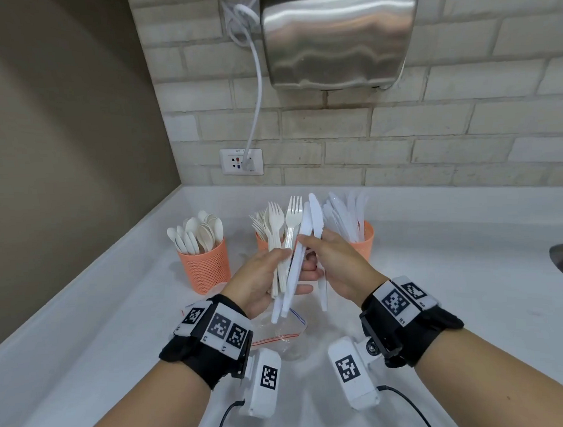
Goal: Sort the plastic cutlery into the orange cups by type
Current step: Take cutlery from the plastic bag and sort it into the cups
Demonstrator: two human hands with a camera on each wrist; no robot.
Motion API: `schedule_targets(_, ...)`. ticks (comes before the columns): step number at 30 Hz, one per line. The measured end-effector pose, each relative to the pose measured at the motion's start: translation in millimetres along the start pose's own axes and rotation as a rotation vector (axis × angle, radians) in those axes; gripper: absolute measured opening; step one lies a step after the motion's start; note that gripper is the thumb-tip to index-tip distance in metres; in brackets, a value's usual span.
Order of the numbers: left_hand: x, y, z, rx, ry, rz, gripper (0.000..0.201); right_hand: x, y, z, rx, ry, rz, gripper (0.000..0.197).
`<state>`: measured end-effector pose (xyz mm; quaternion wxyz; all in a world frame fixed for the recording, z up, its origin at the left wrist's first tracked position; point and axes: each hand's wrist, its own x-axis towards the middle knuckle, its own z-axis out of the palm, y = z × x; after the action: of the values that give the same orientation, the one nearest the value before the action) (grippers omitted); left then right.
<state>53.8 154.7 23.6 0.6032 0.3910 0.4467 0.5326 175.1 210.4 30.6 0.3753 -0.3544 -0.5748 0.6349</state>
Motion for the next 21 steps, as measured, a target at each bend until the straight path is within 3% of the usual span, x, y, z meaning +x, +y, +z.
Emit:
schedule_targets(6,5.6,-8.8,3.2,0.074,0.051,0.044,0.014,2.7,1.4,0.3,-0.325,0.127,-0.188,0.021)
schedule_targets(10,11.1,-8.4,0.4,0.079,0.055,0.030,0.017,5.9,-12.0,-10.9,-0.335,0.118,-0.276,0.022)
schedule_targets(12,12.1,-6.8,-3.3,0.076,0.046,0.037,0.018,11.8,-25.8,-24.3,-0.347,0.200,-0.333,0.012)
schedule_targets(18,13.7,-3.8,-7.0,0.001,0.070,0.051,0.008,44.3,-52.0,-71.5,-0.256,0.470,-0.610,0.015)
schedule_targets(21,14.8,-4.3,-4.6,0.059,0.105,0.057,0.008,58.4,-32.3,-81.5,-0.215,0.444,-0.534,0.014)
